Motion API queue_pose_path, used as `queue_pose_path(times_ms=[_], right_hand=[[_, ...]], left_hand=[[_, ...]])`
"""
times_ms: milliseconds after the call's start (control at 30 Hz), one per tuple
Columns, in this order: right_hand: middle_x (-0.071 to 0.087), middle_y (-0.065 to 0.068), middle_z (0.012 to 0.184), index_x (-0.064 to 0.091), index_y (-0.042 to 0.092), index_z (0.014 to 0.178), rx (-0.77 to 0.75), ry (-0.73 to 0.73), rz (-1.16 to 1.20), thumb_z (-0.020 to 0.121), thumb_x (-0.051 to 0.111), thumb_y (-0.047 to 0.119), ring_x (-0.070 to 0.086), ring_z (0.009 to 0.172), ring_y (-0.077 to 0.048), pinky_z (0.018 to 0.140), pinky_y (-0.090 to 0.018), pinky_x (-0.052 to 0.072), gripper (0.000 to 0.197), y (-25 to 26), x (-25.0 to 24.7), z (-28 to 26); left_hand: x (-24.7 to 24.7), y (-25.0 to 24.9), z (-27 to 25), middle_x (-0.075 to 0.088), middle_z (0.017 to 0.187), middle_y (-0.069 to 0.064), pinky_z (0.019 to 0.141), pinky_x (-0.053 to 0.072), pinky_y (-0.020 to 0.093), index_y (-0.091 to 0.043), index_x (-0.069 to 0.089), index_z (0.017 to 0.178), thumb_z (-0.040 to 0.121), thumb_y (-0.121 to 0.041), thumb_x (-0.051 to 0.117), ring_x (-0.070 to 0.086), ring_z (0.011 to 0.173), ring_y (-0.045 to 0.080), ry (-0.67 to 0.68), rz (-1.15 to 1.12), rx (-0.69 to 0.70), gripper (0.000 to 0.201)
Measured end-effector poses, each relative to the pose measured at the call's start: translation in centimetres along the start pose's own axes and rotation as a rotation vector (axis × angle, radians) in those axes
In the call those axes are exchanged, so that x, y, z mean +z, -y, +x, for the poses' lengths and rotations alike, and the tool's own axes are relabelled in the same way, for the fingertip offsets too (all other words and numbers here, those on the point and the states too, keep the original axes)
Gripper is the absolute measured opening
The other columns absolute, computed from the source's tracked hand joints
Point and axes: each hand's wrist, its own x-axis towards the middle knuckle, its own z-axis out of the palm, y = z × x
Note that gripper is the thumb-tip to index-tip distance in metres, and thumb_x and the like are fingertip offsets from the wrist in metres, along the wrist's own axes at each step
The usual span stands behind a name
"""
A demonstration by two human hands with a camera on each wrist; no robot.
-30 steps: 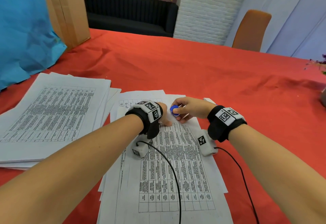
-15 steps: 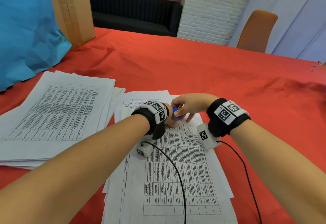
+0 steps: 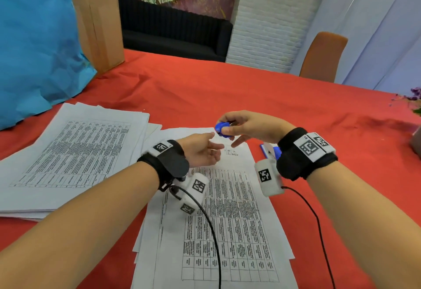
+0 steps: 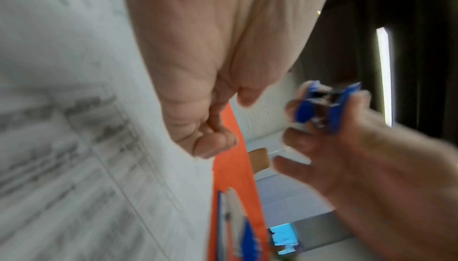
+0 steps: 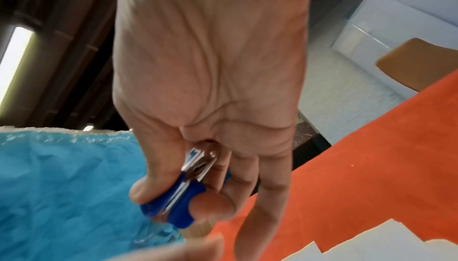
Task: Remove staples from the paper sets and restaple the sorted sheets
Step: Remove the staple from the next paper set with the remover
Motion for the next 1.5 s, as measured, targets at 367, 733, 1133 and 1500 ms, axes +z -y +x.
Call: queue_pose_path(times_ms=[367,733,1133,1500], right_hand=[[0.056,-0.005,0.116,0.051,0.009,0.125,-0.201,-0.229,-0.343,0.092,0.062,0.023,0.052,0.088,-0.014,0.070,-0.021,0.044,0.038,5.8,9.8,4.2],[0.060,-0.002,0.097,0.063,0.019,0.090,-0.025,-0.415,1.258,0.092,0.055,0.035,0.056,0.074,-0.016,0.066,-0.028,0.052,0.018,-1.1,8.9,2.9],[0.053,-0.009,0.087,0.052,0.005,0.085,0.007,-0.649,1.724,0.082,0.062,0.035,0.051,0.075,-0.016,0.073,-0.028,0.044,0.032,-9.5,9.6,0.5],[0.055,-0.008,0.088,0.055,0.006,0.087,0.010,-0.592,1.681,0.092,0.056,0.034,0.056,0.075,-0.017,0.061,-0.029,0.054,0.028,-10.5,9.3,1.2]], left_hand=[[-6.9,0.7,-6.3,0.039,0.048,0.002,0.033,0.028,0.017,-0.008,0.043,0.071,0.094,0.002,0.026,0.036,0.034,0.011,-0.162,-0.599,0.118,0.030],[-9.1,2.3,-11.4,0.035,0.058,-0.001,0.040,0.024,0.017,-0.005,0.061,0.084,0.086,-0.011,0.065,0.030,0.047,0.009,-0.337,0.521,0.211,0.007],[-0.3,0.7,-2.6,0.041,0.062,0.000,0.049,0.033,0.025,-0.009,0.044,0.068,0.082,-0.037,0.070,0.044,0.059,0.017,-0.334,1.704,0.166,0.041],[1.6,1.3,-1.9,0.056,0.080,0.006,0.071,0.044,0.026,-0.001,0.058,0.088,0.089,-0.020,0.064,0.058,0.076,0.021,-0.337,1.922,0.074,0.020]])
